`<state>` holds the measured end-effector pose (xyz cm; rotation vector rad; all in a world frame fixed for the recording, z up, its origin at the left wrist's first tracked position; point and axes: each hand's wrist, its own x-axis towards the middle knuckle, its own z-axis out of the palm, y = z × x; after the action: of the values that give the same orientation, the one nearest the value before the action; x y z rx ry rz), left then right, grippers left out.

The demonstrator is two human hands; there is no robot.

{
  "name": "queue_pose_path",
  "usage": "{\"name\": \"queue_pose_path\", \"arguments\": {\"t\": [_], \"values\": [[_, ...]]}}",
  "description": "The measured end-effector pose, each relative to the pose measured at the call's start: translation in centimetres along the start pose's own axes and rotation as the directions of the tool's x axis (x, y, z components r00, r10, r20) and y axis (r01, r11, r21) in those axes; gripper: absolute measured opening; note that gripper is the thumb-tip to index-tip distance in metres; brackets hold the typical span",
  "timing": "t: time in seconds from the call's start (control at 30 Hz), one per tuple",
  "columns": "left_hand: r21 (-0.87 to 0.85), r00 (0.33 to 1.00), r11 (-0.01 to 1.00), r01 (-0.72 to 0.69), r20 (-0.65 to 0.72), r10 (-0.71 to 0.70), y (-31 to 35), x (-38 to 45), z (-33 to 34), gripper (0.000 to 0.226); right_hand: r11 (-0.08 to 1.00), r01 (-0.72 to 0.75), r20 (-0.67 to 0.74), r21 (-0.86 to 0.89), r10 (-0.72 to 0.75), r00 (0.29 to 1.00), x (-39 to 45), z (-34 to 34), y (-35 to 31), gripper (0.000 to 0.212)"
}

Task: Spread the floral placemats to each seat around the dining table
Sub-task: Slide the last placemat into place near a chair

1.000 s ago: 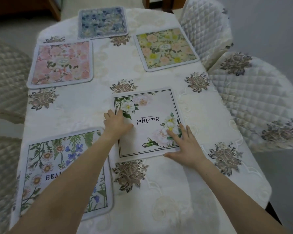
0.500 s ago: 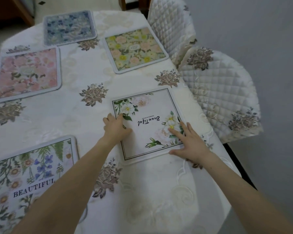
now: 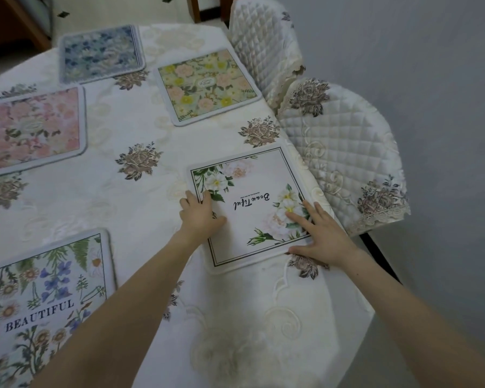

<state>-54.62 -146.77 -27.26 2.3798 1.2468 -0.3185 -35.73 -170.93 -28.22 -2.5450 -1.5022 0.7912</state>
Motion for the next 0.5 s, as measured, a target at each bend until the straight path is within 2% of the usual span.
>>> {"name": "queue_pose_path", "arguments": {"t": [0.13, 0.37, 0.5], "values": [[-0.055, 0.993, 0.992, -0.114, 0.013, 0.115, -2.2, -1.3, 0.3, 0.094, 1.0, -0.011, 0.001, -0.009, 0.011, 1.0, 0.2, 0.1, -0.5, 0.089], [-0.02, 0.933, 0.939, -0.343, 0.105, 0.343, -6.2, -2.5, 1.3, 0.118, 0.997, 0.035, 0.013, -0.066, -0.034, 0.999, 0.3, 0.7, -2.2, 0.09], [0.007, 0.904, 0.912, -0.411, 0.137, 0.406, -7.3, -2.4, 1.6, 0.127, 0.995, 0.06, 0.016, -0.074, -0.059, 0.998, 0.4, 0.6, -2.0, 0.089]]}}
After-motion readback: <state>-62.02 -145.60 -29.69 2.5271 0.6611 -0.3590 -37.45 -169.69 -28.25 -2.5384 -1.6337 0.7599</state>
